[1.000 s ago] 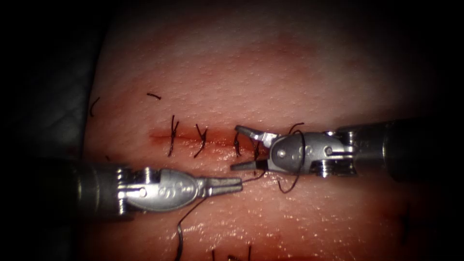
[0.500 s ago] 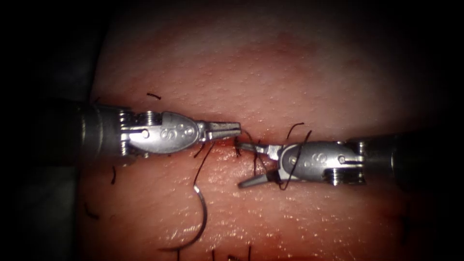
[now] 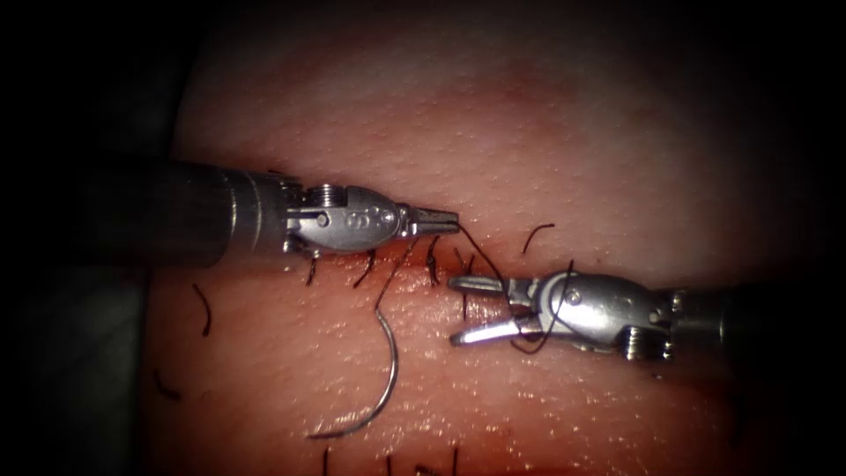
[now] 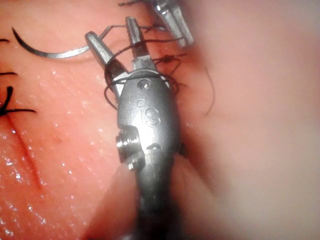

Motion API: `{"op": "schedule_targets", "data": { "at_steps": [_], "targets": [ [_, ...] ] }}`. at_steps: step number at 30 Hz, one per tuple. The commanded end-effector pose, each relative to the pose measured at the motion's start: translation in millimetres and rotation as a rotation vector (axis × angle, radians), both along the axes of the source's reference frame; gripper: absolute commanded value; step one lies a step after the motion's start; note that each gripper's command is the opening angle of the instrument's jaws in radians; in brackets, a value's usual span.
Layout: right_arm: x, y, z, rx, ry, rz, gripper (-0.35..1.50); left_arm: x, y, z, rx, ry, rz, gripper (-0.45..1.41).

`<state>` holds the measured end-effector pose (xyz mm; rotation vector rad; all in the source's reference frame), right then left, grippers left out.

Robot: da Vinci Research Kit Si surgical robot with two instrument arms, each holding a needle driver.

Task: Wound Closure
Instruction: Wrap the suture counter-clockwise around the right needle driver two times.

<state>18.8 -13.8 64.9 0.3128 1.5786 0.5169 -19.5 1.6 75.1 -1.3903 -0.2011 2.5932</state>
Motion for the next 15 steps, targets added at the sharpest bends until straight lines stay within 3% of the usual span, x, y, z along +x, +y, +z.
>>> {"op": "schedule_targets", "data": {
  "at_steps": [1, 5, 9, 13, 15],
  "targets": [
    [0.6, -0.4, 0.2, 0.003, 0.023, 0.043, 0.42, -0.7, -0.4, 0.7, 0.003, -0.004, 0.004, -0.45],
    [0.5, -0.5, 0.0, 0.007, 0.052, 0.152, 0.44, -1.1, -2.2, 1.3, 0.008, -0.012, 0.015, -0.45],
    [0.2, -0.5, 0.0, 0.034, 0.035, 0.293, 0.73, -1.5, -4.9, 1.4, 0.013, -0.017, 0.025, -0.45],
    [-0.3, -0.8, 0.0, 0.028, -0.052, 0.421, 0.74, -1.7, -7.3, 1.4, 0.019, -0.013, 0.032, -0.45],
    [-0.6, -0.9, -0.1, 0.034, -0.108, 0.468, 0.84, -1.7, -8.4, 1.0, 0.013, -0.013, 0.036, -0.45]
  ]
}}
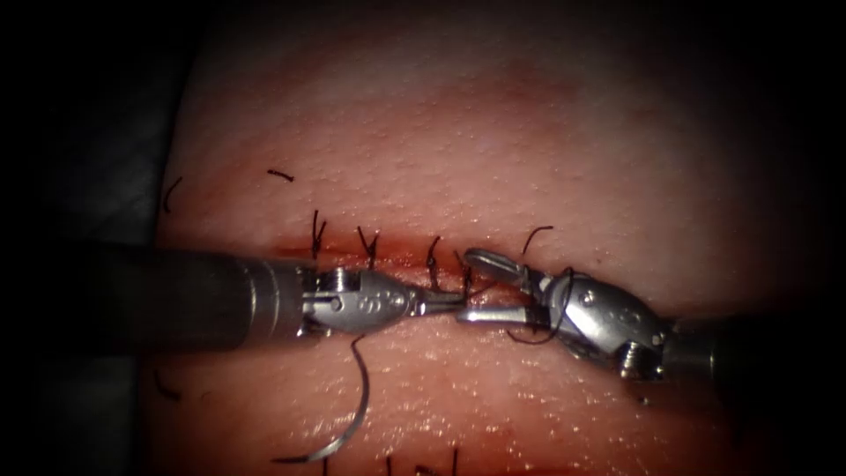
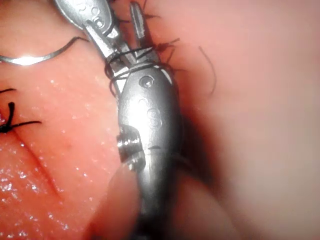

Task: Wound Closure
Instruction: Grab the tail end of the suture with the right gripper.

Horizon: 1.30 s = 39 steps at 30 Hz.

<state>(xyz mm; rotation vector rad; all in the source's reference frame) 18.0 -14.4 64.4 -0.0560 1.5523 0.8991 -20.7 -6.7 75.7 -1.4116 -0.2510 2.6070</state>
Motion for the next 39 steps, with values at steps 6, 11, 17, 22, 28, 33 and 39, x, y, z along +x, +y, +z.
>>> {"op": "schedule_targets", "data": {
  "at_steps": [6, 11, 17, 22, 28, 33, 39],
  "targets": [
    [-0.6, -1.7, 0.4, 0.27, -0.127, 0.173, 0.62, -1.2, -1.8, -2.3, -0.003, -0.004, 0.003, -0.45],
    [-0.6, -3.0, 0.9, 0.341, -0.171, 0.208, 0.61, -2.5, -2.4, -3.8, 0.0, -0.016, 0.004, -0.45],
    [-0.6, -4.9, 1.9, 0.382, -0.228, 0.224, 0.84, -3.6, -2.4, -4.7, 0.006, -0.022, 0.001, -0.45],
    [-2.2, -4.8, 2.1, 0.395, -0.219, 0.288, 0.86, -4.1, -1.7, -4.6, 0.004, -0.028, 0.003, -0.45],
    [-4.6, -3.9, 2.3, 0.424, -0.25, 0.371, 0.84, -4.4, -1.7, -4.5, 0.001, -0.032, 0.005, -0.45],
    [-5.8, -2.3, 3.2, 0.435, -0.291, 0.428, 0.89, -4.9, -1.1, -4.7, 0.005, -0.035, 0.002, -0.45],
    [-5.7, 0.1, 4.1, 0.429, -0.3, 0.463, 1.14, -5.1, -0.2, -4.8, 0.007, -0.041, 0.003, -0.45]
  ]
}}
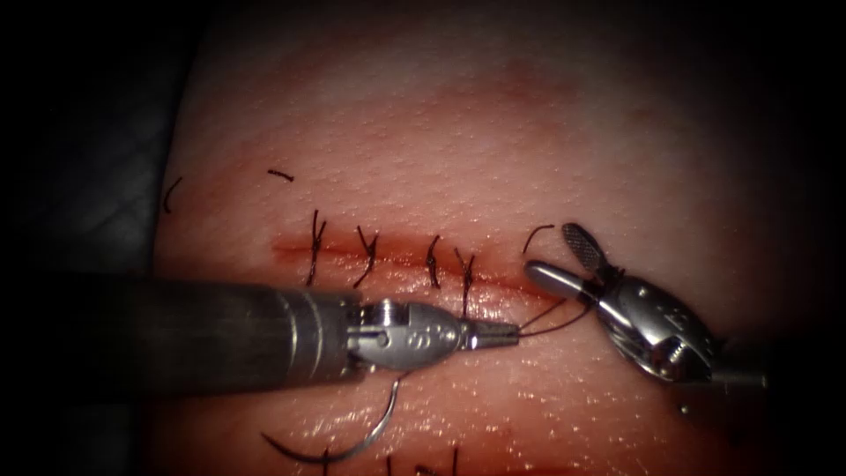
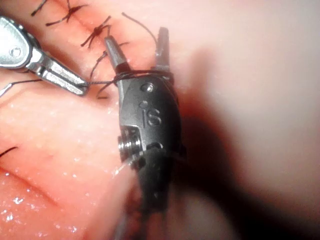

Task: Wound Closure
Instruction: Grab the tail end of the suture with the right gripper, then pull the right tool down and the left tool up to tension the suture.

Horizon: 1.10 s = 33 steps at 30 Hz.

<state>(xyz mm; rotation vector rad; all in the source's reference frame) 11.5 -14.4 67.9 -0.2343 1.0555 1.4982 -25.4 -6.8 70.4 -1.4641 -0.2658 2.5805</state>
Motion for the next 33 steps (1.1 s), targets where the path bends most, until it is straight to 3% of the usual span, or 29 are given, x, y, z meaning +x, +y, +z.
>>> {"op": "schedule_targets", "data": {
  "at_steps": [1, 3, 6, 9, 11, 13, 15, 20, 24, 27, 29, 33],
  "targets": [
    [0.9, 0.5, 0.6, 0.0, -0.007, 0.013, 1.2, -0.5, 0.0, 0.4, 0.002, -0.002, 0.0, -0.45],
    [1.1, 0.8, 0.6, -0.001, -0.007, 0.015, 1.23, -0.4, 0.2, 0.4, 0.004, -0.004, 0.001, -0.45],
    [2.0, 1.2, 0.4, -0.011, 0.01, 0.003, 1.13, -0.2, 0.4, 0.3, 0.006, -0.003, 0.004, -0.45],
    [3.0, 1.2, 0.4, -0.027, 0.022, -0.025, 0.84, -0.1, 0.4, 0.3, 0.006, -0.003, 0.004, -0.45],
    [3.3, 1.3, 0.4, -0.03, 0.017, -0.025, 0.79, -0.1, 0.3, 0.3, 0.006, -0.003, 0.005, -0.45],
    [3.3, 1.2, 0.4, -0.035, 0.013, -0.026, 0.42, 0.0, 0.3, 0.3, 0.005, -0.001, 0.005, -0.45],
    [3.2, 1.0, 0.3, -0.031, 0.011, -0.03, -0.35, 0.1, 0.4, 0.3, 0.006, -0.002, 0.006, -0.45],
    [3.5, 0.5, -0.2, -0.007, 0.022, -0.003, -0.35, 0.6, 1.1, 0.0, 0.004, 0.0, -0.007, -0.45],
    [3.7, -0.5, -1.1, -0.007, 0.021, -0.008, -0.35, 1.9, 4.0, -0.5, 0.001, 0.025, -0.046, -0.45],
    [3.8, -1.3, -1.8, -0.009, 0.003, 0.0, -0.35, 2.9, 7.0, -0.7, 0.014, 0.048, -0.069, -0.45],
    [3.8, -2.1, -2.6, -0.016, -0.011, 0.01, -0.35, 3.8, 11.6, -0.1, 0.03, 0.094, -0.094, -0.45],
    [4.1, -3.3, -2.8, -0.017, -0.034, 0.02, -0.35, 3.6, 16.1, 1.4, 0.038, 0.115, -0.109, -0.45]
  ]
}}
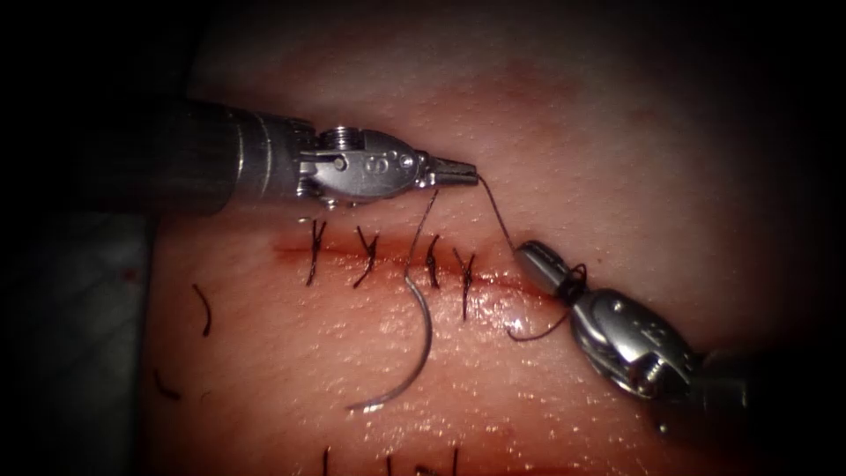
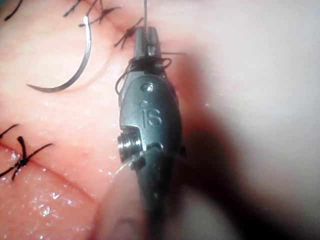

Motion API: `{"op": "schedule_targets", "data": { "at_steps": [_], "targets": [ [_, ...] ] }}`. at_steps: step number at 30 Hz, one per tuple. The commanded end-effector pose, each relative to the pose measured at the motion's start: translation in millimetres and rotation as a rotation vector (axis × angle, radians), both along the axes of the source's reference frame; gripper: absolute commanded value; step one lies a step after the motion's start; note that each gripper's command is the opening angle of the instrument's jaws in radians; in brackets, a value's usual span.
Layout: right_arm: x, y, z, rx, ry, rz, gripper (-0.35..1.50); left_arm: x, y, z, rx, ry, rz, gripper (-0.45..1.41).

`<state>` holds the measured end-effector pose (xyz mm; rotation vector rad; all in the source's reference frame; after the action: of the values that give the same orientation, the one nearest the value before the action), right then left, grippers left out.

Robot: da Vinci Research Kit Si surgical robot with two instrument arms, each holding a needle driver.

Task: Wound Closure
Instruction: Pull the right tool down and the left tool up to tension the suture.

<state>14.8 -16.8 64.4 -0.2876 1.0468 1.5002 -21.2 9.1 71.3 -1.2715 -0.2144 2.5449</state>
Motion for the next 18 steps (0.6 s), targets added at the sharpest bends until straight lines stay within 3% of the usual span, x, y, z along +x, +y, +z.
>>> {"op": "schedule_targets", "data": {
  "at_steps": [1, 18],
  "targets": [
    [0.9, -1.1, 0.8, 0.012, -0.006, -0.009, -0.35, -0.8, 0.9, 0.8, -0.003, 0.0, -0.001, -0.45],
    [2.7, -6.1, 2.4, 0.063, -0.064, -0.053, -0.35, -5.1, 10.9, 5.2, 0.007, 0.049, -0.012, -0.45]
  ]
}}
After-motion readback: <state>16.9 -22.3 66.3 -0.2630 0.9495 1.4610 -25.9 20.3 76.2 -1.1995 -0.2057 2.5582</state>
